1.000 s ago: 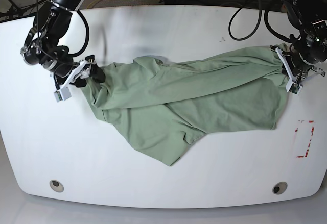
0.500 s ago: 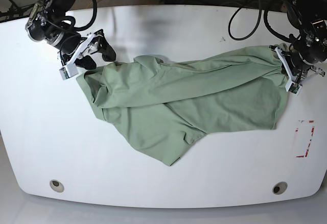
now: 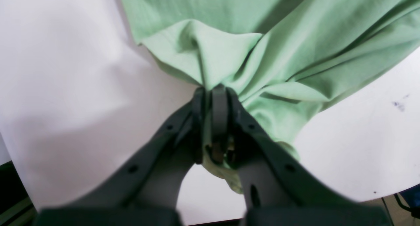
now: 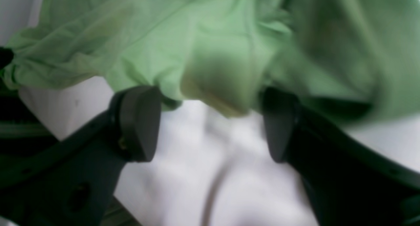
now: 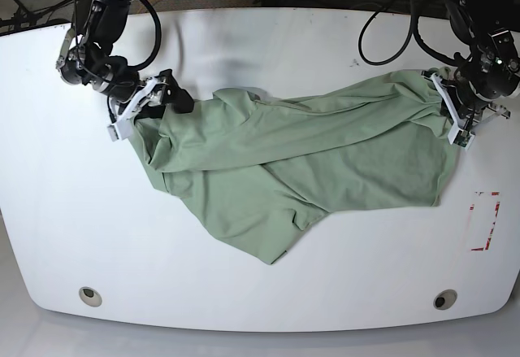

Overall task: Fold the T-shirt properly
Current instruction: 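Pull the shirt edge with both grippers and spread it flat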

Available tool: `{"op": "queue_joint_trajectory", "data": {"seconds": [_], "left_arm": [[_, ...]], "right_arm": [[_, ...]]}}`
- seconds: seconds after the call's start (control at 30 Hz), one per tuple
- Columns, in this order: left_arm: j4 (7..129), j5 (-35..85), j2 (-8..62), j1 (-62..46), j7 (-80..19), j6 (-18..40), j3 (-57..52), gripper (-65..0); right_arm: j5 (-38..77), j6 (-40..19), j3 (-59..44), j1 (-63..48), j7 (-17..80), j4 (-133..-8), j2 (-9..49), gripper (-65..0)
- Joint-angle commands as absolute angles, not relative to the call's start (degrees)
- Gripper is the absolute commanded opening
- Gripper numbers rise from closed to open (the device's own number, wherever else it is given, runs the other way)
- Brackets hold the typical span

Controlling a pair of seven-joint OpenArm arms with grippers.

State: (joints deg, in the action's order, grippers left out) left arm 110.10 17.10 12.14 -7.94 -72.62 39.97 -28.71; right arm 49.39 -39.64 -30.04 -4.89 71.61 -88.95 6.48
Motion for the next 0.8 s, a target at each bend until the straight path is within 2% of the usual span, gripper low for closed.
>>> {"op": "queue_joint_trajectory", "data": {"seconds": [0.0, 0.2, 0.27, 0.33, 0.5, 0.77], "left_arm": [[111.1, 17.3, 13.1, -7.5, -72.0, 40.0, -29.0, -64.6], [111.1, 17.3, 13.1, -7.5, -72.0, 40.0, -29.1, -64.6], [111.1, 17.3, 13.1, -7.5, -72.0, 40.0, -29.2, -64.6], [111.1, 17.3, 13.1, -7.5, -72.0, 40.0, -29.2, -64.6], [111.1, 17.3, 13.1, -7.5, -72.0, 40.0, -29.3, -64.6], [111.1, 17.3, 13.1, -7.4, -72.0, 40.0, -29.0, -64.6]], "right_arm": [[50.9, -40.0, -28.4, -3.5, 69.1, -88.6, 6.7, -18.4], [49.5, -40.0, -26.3, -3.2, 66.0, -86.8, 6.7, -18.5], [48.3, -40.0, -26.2, -3.2, 66.0, -86.8, 6.5, -20.6], [47.5, -40.0, -26.2, -3.2, 65.9, -86.8, 6.5, -28.9], [45.9, -40.0, -26.1, -3.5, 65.8, -86.7, 6.5, -64.5], [46.1, -40.0, -26.5, -5.4, 65.7, -89.8, 6.8, -65.0]]}}
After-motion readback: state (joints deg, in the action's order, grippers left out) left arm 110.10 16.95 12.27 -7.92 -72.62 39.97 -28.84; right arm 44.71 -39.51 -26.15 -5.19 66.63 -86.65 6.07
